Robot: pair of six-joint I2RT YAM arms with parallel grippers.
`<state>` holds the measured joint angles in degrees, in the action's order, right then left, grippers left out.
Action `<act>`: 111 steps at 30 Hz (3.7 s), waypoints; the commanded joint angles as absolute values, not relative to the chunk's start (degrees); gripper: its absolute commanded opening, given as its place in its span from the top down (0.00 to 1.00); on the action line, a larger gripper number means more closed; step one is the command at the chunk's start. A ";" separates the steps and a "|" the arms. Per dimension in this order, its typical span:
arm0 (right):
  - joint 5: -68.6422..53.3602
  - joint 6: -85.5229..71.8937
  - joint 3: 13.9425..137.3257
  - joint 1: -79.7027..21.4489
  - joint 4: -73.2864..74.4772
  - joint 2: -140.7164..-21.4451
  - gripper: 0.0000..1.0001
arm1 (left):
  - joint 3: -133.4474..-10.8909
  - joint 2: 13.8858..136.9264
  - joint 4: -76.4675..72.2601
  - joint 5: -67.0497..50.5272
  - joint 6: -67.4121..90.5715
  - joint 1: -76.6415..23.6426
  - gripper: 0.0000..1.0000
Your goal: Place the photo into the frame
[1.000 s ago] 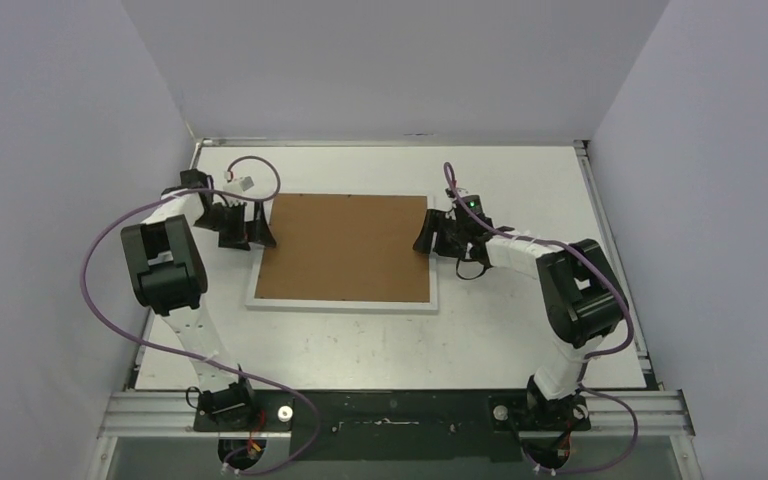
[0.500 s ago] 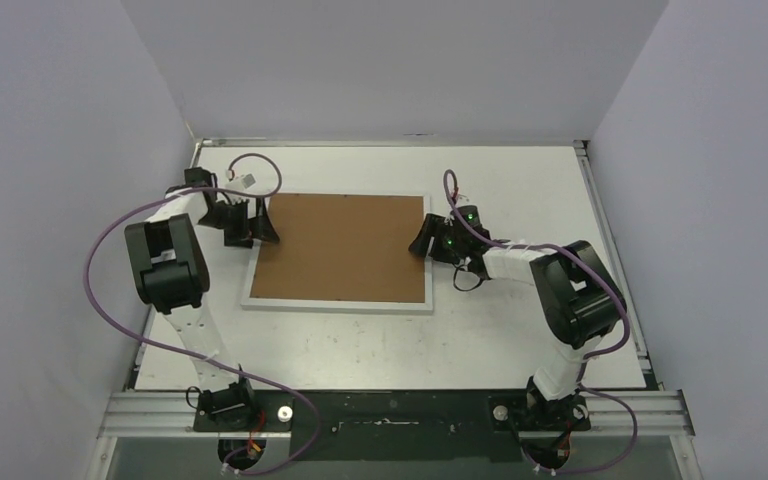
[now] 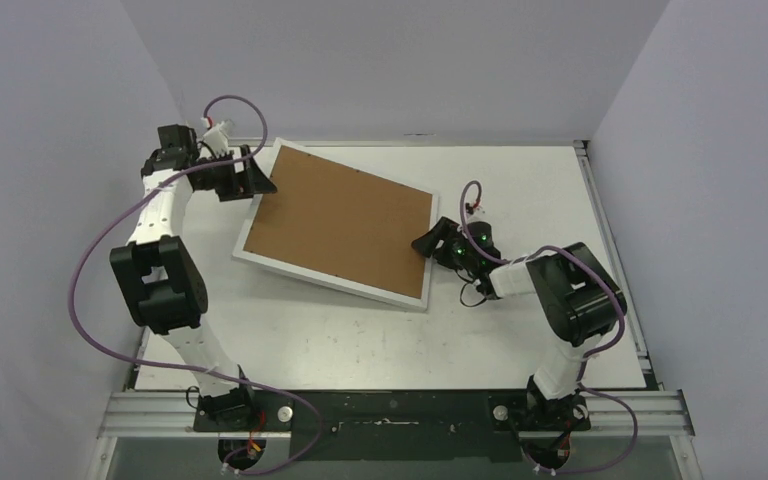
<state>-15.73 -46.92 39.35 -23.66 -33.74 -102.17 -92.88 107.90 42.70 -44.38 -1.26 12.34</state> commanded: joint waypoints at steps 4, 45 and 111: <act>-31.25 -60.66 33.91 -24.70 -51.78 -107.63 0.35 | -95.53 98.77 37.72 -65.28 16.22 6.24 0.20; -11.61 -48.09 49.84 -34.84 -19.54 -101.54 0.31 | -108.13 128.17 44.87 -22.27 -15.96 18.35 0.16; -19.02 -55.85 43.89 -40.64 -32.94 -105.55 0.46 | -89.93 90.98 67.08 -56.14 -20.27 11.54 0.70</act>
<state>-2.92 -50.19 45.21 -36.29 -28.36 -104.51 -86.17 95.66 55.75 -28.71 -28.80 19.07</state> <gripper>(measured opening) 0.583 0.308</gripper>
